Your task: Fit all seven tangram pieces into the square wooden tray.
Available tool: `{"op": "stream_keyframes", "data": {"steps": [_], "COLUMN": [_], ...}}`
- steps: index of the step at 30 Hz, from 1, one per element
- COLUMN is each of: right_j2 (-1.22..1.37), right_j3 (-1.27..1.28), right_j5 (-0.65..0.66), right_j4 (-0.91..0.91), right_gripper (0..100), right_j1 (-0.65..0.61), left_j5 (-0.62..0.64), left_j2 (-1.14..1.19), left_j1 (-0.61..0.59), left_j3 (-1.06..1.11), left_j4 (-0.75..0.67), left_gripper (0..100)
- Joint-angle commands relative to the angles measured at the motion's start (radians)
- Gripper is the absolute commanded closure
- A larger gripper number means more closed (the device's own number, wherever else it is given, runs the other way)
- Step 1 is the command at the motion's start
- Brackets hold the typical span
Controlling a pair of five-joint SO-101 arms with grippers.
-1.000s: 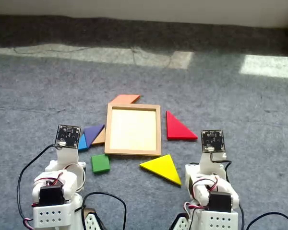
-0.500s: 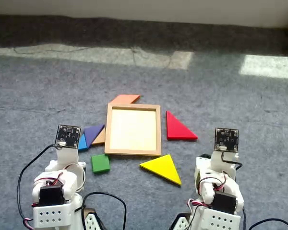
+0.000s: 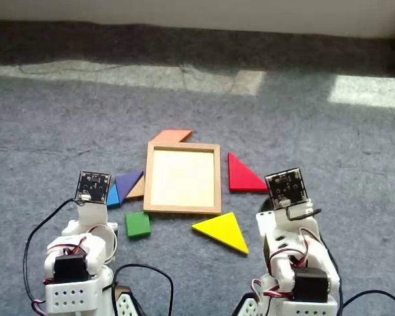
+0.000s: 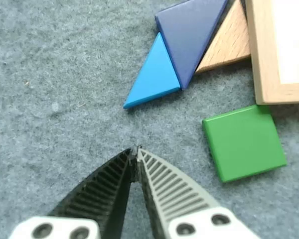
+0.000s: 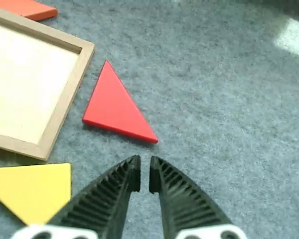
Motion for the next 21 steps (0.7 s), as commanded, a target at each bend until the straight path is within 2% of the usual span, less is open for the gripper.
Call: {"op": "stream_keyframes", "data": {"steps": [1, 6, 11, 13, 21], "right_j2": [0.203, 0.513, 0.782, 0.872, 1.219], "right_j3": [-0.148, -0.315, -0.443, -0.481, -0.604], "right_j5": [0.012, 0.017, 0.018, 0.018, 0.023], "right_j4": [0.002, 0.002, 0.001, -0.022, -0.143], "right_gripper": [93.9, 91.6, 74.4, 70.4, 70.2], "right_j1": [-0.071, -0.131, -0.168, -0.194, -0.295], "left_j5": [0.003, 0.003, 0.003, 0.003, 0.003], "left_j2": [-0.035, -0.035, -0.035, -0.035, -0.035], "left_j1": [-0.013, -0.013, -0.013, -0.013, -0.013], "left_j3": [0.019, 0.019, 0.019, 0.019, 0.019], "left_j4": [0.005, 0.005, 0.005, 0.005, 0.005], "left_gripper": [99, 99, 99, 99, 99]}}
